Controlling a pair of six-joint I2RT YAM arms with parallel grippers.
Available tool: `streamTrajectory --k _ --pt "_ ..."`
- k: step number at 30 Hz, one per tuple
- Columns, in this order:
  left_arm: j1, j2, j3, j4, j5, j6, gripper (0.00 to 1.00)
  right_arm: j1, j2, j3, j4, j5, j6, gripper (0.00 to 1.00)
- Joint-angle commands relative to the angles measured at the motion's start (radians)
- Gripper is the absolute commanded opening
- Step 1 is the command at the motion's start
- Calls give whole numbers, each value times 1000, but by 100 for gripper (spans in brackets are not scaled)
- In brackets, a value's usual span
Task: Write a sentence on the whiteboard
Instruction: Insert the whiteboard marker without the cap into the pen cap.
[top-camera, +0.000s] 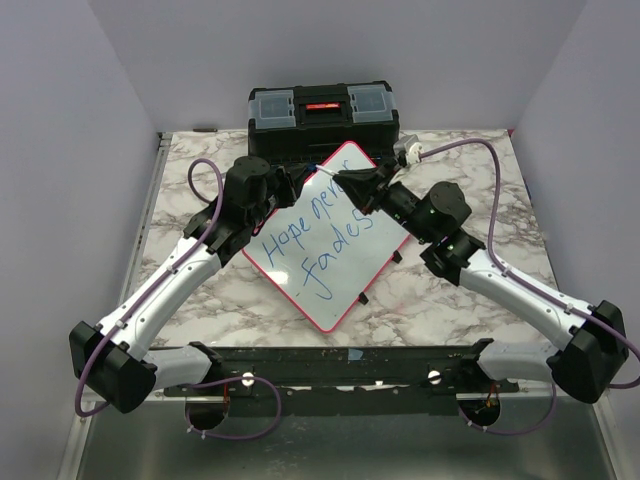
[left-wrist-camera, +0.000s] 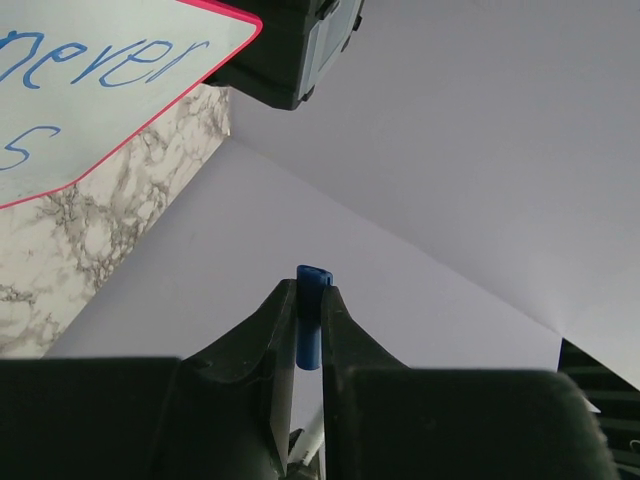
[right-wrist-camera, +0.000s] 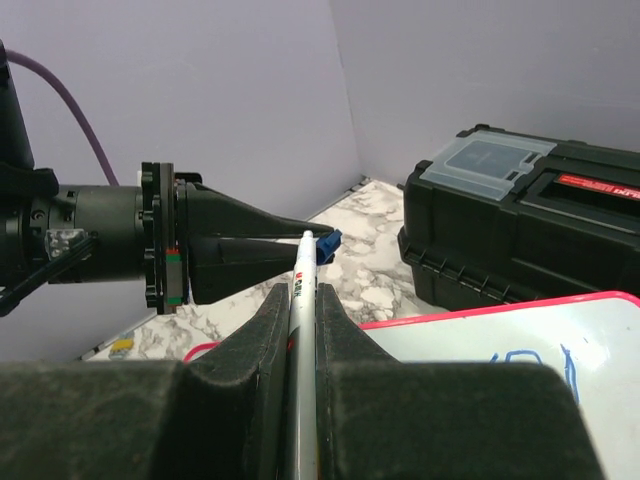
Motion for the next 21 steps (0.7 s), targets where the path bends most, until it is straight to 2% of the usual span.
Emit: streamTrajectory --k 1,21 --pt "-7 -22 -16 17 8 -62 0 7 -33 -22 58 49 -8 1" --pt "-7 -9 -8 25 22 -65 0 7 0 -15 6 34 18 1"
